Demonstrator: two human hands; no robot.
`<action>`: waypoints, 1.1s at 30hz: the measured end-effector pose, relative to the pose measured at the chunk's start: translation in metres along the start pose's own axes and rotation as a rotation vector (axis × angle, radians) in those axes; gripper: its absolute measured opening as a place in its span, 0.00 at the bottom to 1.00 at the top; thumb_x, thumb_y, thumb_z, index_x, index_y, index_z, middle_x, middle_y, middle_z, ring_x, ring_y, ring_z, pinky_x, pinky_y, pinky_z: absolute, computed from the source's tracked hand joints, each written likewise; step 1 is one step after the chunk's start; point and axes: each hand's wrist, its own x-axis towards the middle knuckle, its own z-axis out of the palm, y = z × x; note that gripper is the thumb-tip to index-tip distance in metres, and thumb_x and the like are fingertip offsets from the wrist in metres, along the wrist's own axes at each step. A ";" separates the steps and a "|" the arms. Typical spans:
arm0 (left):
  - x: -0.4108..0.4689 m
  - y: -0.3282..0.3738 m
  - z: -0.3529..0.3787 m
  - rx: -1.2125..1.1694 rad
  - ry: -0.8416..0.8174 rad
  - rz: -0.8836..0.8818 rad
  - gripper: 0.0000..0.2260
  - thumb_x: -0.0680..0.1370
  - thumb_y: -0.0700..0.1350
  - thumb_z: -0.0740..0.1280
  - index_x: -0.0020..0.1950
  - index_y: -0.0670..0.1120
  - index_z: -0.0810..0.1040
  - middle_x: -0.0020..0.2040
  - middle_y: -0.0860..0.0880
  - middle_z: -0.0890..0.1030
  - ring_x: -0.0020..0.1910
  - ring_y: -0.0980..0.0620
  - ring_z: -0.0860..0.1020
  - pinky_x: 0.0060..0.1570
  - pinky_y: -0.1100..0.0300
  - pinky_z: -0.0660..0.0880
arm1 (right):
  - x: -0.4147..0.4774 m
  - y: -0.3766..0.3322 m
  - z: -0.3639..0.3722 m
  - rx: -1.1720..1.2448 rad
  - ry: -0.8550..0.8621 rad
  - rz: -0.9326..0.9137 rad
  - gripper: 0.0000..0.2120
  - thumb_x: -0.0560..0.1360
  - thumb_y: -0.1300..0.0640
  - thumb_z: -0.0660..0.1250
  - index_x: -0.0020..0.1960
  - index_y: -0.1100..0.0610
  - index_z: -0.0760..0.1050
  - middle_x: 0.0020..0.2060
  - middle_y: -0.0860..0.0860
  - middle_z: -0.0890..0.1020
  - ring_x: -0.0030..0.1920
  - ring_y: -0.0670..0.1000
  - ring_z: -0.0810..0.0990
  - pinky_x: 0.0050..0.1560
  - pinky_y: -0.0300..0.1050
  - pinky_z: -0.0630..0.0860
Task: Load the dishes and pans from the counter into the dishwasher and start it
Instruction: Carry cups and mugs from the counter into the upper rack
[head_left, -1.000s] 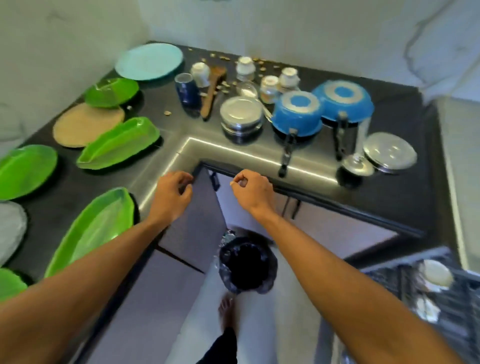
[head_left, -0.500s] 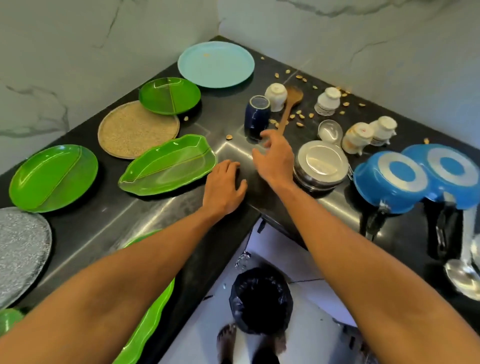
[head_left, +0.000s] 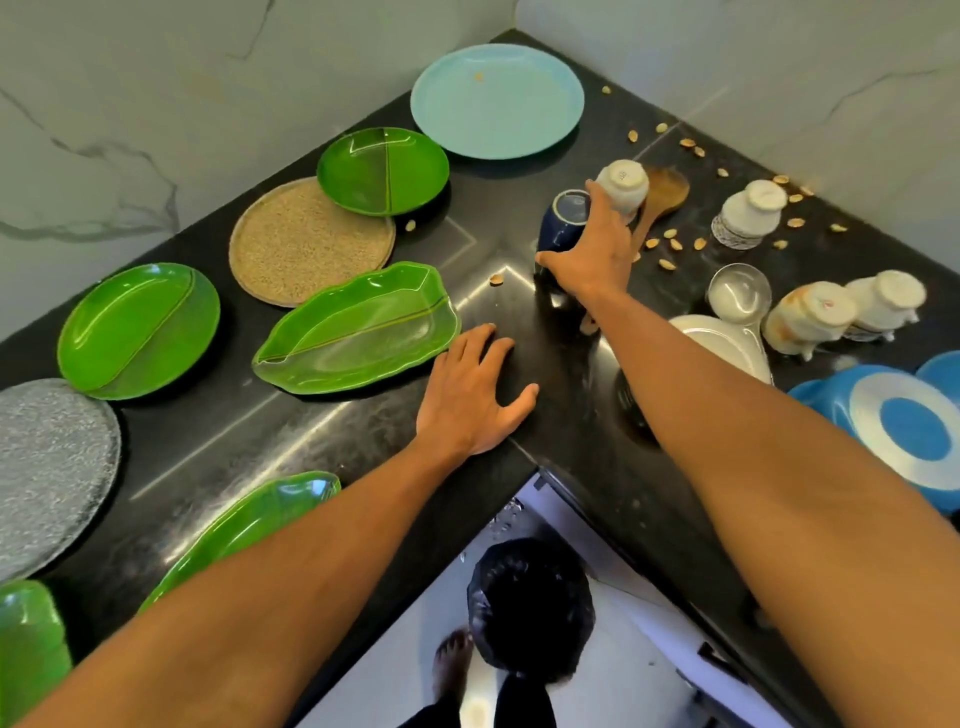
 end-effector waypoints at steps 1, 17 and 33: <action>0.000 0.000 0.000 0.003 0.003 -0.001 0.28 0.75 0.66 0.61 0.69 0.51 0.72 0.71 0.49 0.69 0.70 0.48 0.66 0.68 0.52 0.66 | 0.001 -0.001 0.000 0.004 0.009 -0.003 0.47 0.64 0.48 0.79 0.77 0.46 0.59 0.68 0.53 0.73 0.68 0.58 0.71 0.67 0.57 0.71; -0.002 0.002 -0.001 0.030 0.004 0.053 0.26 0.75 0.65 0.62 0.63 0.48 0.73 0.67 0.45 0.72 0.66 0.44 0.69 0.64 0.49 0.69 | -0.110 0.006 -0.060 -0.084 0.162 -0.148 0.39 0.62 0.47 0.78 0.71 0.45 0.68 0.62 0.49 0.78 0.61 0.56 0.76 0.57 0.52 0.76; -0.124 0.057 -0.001 -0.263 -0.019 0.478 0.06 0.75 0.42 0.68 0.48 0.45 0.82 0.46 0.47 0.82 0.45 0.43 0.77 0.45 0.50 0.74 | -0.384 0.101 -0.140 0.008 0.343 0.071 0.41 0.60 0.45 0.81 0.69 0.48 0.70 0.59 0.48 0.80 0.58 0.54 0.78 0.55 0.51 0.78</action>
